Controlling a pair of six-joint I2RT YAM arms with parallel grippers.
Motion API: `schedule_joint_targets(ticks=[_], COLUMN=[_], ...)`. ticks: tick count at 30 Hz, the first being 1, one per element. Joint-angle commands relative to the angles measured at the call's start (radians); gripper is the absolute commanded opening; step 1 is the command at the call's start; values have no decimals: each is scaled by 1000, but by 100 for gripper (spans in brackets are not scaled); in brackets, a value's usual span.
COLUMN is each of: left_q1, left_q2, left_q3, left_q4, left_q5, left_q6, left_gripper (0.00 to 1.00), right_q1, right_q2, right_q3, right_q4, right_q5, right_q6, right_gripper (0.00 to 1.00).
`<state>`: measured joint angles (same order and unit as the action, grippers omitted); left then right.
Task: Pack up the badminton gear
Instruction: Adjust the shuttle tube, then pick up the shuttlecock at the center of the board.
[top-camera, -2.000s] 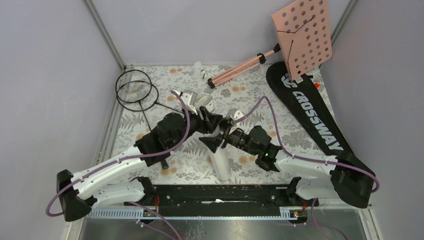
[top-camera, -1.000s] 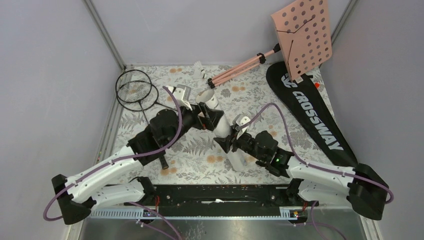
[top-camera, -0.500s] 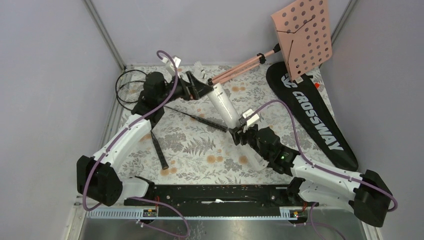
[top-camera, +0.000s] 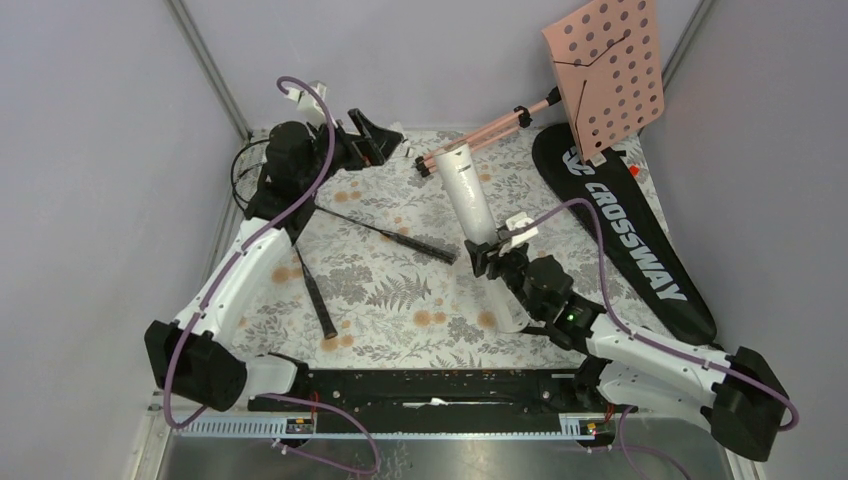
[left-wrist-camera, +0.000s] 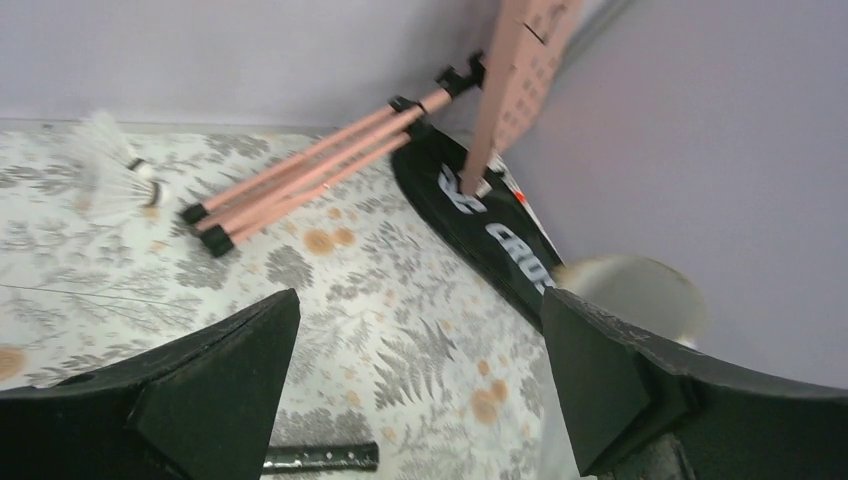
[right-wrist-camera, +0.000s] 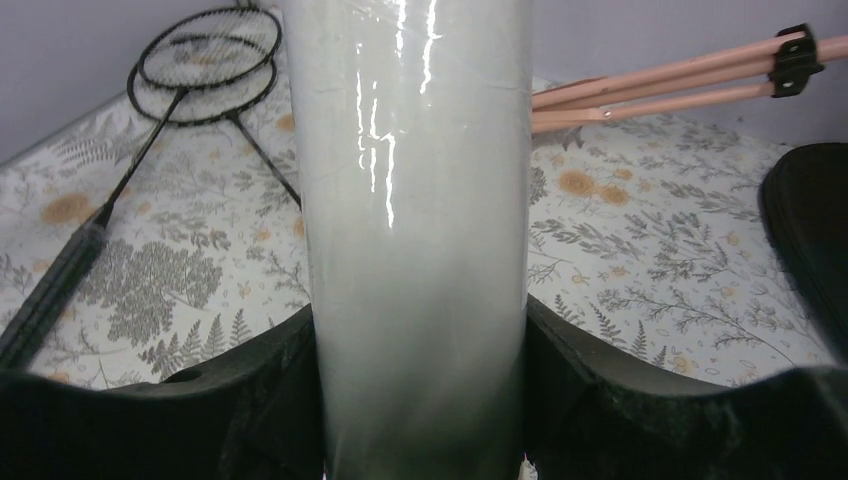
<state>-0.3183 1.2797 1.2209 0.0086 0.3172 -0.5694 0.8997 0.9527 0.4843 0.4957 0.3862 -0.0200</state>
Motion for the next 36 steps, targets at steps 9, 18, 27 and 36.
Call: schedule_joint_targets(ticks=[9,18,27,36], left_q1=[153,208,219,196], left_q2=[619,1249,1462,1477], left_q3=[486,1111,1154,1094], left_q4=[13,69,287,333], left_q5=[75,57,-18,60], left_q6=[-22,-158,-398,-435], left_gripper=[99,99,99,77], right_q1=[-16,-18,-19,-19], right_q2=[-149,-194,-199,-187], right_q3=[-79,-96,-90,-93], right_q4=[242,227,209,212], right_q5=[81,89,103,106], right_q6=[-3,-30,-54,-60], right_gripper=[26,26,26,26])
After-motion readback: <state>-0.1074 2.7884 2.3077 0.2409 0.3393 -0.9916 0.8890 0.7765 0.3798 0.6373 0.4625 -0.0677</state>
